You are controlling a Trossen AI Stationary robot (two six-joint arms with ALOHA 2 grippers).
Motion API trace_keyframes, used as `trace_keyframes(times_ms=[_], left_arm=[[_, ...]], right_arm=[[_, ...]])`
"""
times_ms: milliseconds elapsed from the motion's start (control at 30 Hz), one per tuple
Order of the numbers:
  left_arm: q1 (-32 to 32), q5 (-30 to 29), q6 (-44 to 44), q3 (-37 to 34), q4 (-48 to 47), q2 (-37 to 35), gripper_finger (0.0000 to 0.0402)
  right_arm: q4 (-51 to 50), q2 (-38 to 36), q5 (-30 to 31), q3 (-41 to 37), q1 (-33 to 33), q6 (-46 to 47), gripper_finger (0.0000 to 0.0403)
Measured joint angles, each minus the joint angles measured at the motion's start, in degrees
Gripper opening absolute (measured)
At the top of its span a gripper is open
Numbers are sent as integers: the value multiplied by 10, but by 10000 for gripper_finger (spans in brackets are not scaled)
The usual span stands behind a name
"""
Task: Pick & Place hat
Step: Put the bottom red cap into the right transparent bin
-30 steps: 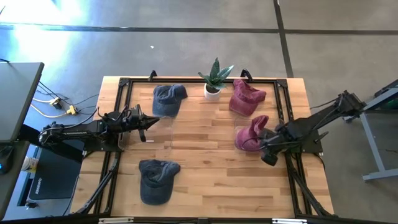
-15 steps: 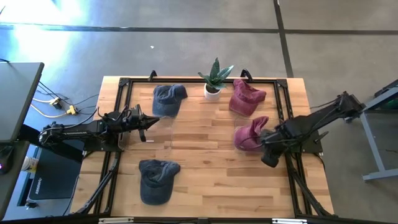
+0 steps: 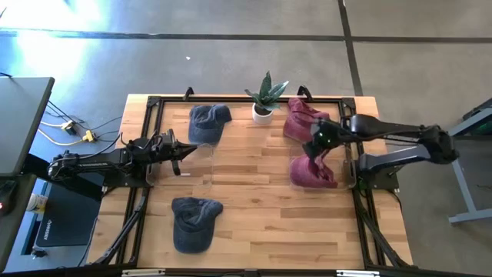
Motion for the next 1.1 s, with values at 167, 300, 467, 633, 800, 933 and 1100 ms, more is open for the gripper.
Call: trace_keyframes(times_ms=[167, 300, 467, 633, 800, 933, 1100], left_arm=[[0, 0, 0, 0, 0, 0, 1], [0, 0, 0, 0, 0, 0, 1], [0, 0, 0, 0, 0, 0, 1], [0, 0, 0, 0, 0, 0, 1], [0, 0, 0, 0, 0, 0, 1], [0, 0, 0, 0, 0, 0, 1], [0, 0, 0, 0, 0, 0, 1]], right_arm=[[-86, 0, -85, -58, -33, -12, 6], [-99, 0, -90, -80, -33, -19, 2], [-145, 0, -71, -3, -33, -15, 3], [-199, -2, -142, 86, -33, -27, 19], [-246, -10, -206, 100, -20, -10, 115], [-240, -16, -196, 60, 6, 41, 201], [-167, -16, -170, -11, 35, 85, 238]])
